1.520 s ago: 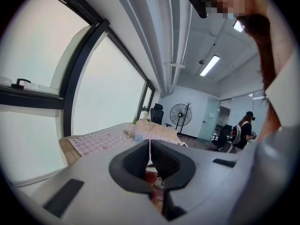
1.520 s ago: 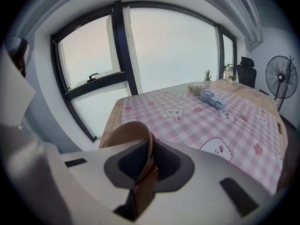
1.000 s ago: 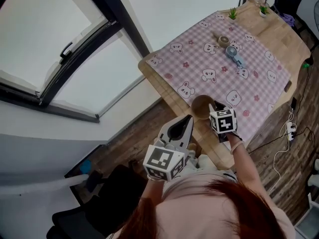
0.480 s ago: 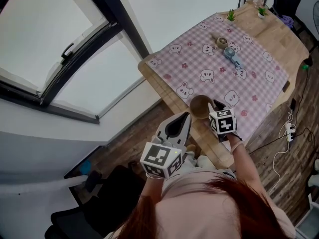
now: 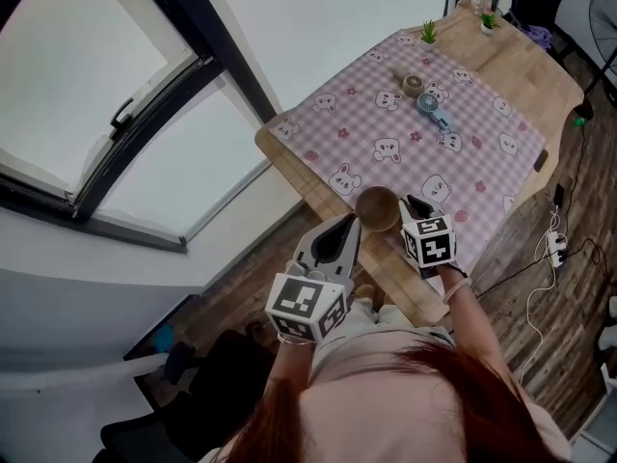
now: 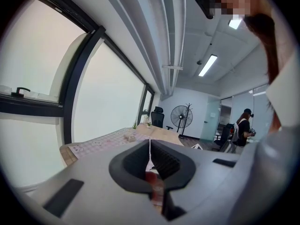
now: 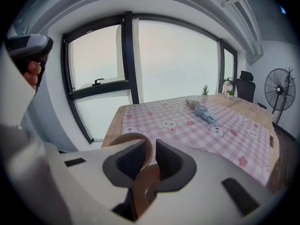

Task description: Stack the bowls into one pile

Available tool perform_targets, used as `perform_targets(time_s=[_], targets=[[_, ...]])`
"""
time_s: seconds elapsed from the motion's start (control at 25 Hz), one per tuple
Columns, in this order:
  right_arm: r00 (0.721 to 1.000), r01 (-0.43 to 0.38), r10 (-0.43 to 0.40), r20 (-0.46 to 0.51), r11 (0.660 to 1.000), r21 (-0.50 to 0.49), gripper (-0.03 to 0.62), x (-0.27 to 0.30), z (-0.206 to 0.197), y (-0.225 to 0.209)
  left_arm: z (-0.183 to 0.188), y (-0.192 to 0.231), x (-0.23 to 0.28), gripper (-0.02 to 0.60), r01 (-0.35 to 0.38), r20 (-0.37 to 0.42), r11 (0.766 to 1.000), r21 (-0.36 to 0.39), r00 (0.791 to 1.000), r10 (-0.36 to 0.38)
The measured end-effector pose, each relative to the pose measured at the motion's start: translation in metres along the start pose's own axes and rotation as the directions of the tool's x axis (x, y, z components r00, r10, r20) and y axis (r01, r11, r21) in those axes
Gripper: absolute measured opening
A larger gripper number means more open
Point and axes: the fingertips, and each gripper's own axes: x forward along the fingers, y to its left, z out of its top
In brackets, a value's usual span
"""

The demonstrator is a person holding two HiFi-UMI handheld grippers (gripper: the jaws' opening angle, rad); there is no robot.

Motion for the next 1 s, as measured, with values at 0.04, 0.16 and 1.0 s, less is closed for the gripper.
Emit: perform_targets(time_s=[0.04,0.16,1.0], targets=[[1.000,0.003,-0.003,0.001,1.000,0.004,0.057,-0.002,-0.001,-0.001,0.001,-0.001,0.001,0.012,0.004,0.001,1.000,0.002,1.000,-0.004],[1.000,0.015,-0.015,0.005,1.000,0.016,0.049,-0.009,-0.004,-0.006,0.003,-0.006,0.004,0.012,0.019,0.004,1.000,0.011,1.000,-0.019],[0.991,0.131,-0.130,-0.012,0.986,0.108,0.044,-0.043,-0.034,-0.057,0.012,-0.043,0.041,0.012,0.154,-0.016,0.987,0.055,0.988,-0.153]])
